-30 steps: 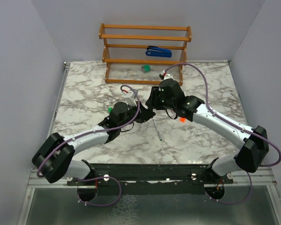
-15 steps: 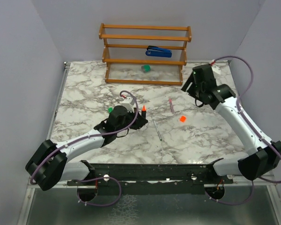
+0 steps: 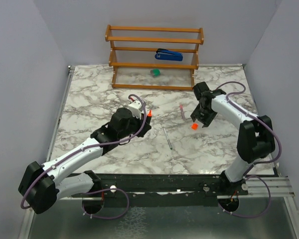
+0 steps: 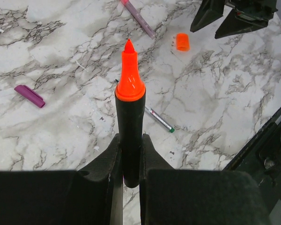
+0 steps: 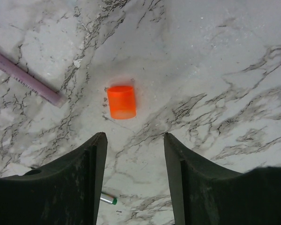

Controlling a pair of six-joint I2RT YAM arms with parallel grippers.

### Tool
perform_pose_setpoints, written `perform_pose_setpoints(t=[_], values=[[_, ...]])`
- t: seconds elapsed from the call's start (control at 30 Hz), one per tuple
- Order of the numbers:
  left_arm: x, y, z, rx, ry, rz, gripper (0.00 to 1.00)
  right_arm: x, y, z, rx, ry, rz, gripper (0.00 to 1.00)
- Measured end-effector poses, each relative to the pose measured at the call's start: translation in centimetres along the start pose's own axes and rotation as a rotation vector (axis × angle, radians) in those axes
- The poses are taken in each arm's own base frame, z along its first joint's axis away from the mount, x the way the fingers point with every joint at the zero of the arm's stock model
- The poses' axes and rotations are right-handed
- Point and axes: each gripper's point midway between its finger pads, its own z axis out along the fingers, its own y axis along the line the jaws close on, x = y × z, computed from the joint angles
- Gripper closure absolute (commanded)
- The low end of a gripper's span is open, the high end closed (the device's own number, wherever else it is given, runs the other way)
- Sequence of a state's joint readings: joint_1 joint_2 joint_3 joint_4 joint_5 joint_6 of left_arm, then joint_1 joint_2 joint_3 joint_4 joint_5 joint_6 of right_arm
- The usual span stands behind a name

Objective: Insert the pens into the pen caps

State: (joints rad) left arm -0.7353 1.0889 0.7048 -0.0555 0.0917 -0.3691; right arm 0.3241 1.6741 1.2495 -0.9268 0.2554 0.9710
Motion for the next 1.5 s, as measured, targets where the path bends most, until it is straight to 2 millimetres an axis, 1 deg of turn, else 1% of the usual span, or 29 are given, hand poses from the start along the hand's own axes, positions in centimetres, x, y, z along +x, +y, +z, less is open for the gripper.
perform_pose_setpoints(t=[0.1, 0.2, 0.37, 0.5, 0.63, 0.73, 1.37, 1.4, 1.43, 1.5], values=[[0.2, -0.2, -0.4, 0.014, 0.018, 0.030, 1.00, 0.4, 0.0, 1.2, 0.029, 0.017, -0.003, 0.48], [0.9, -0.1, -0.6, 0.017, 0.050, 0.050, 1.00, 0.7, 0.0, 2.4, 0.052, 0.033, -0.011, 0.50], [1.8, 0.1, -1.0, 0.019, 0.089, 0.074, 1.00, 1.3, 0.0, 4.4, 0.088, 0.057, -0.023, 0.50], [1.9, 0.0, -1.1, 0.028, 0.097, 0.086, 1.00, 1.2, 0.5, 5.2, 0.084, 0.054, -0.022, 0.52], [1.9, -0.1, -1.1, 0.032, 0.100, 0.091, 1.00, 1.1, 0.9, 5.7, 0.081, 0.052, -0.025, 0.53], [1.8, -0.2, -1.1, 0.034, 0.099, 0.092, 1.00, 1.0, 1.2, 5.9, 0.075, 0.047, -0.026, 0.56], [2.3, -0.2, -1.0, 0.043, 0.119, 0.088, 1.00, 1.3, 0.9, 6.1, 0.033, 0.020, 0.018, 0.56], [2.3, -0.2, -1.0, 0.043, 0.119, 0.088, 1.00, 1.3, 0.9, 6.1, 0.031, 0.019, 0.019, 0.57], [2.3, -0.2, -1.0, 0.043, 0.119, 0.088, 1.00, 1.3, 1.0, 6.1, 0.030, 0.019, 0.020, 0.60], [2.3, -0.2, -1.0, 0.042, 0.120, 0.087, 1.00, 1.4, 1.0, 6.1, 0.026, 0.018, 0.023, 0.70]])
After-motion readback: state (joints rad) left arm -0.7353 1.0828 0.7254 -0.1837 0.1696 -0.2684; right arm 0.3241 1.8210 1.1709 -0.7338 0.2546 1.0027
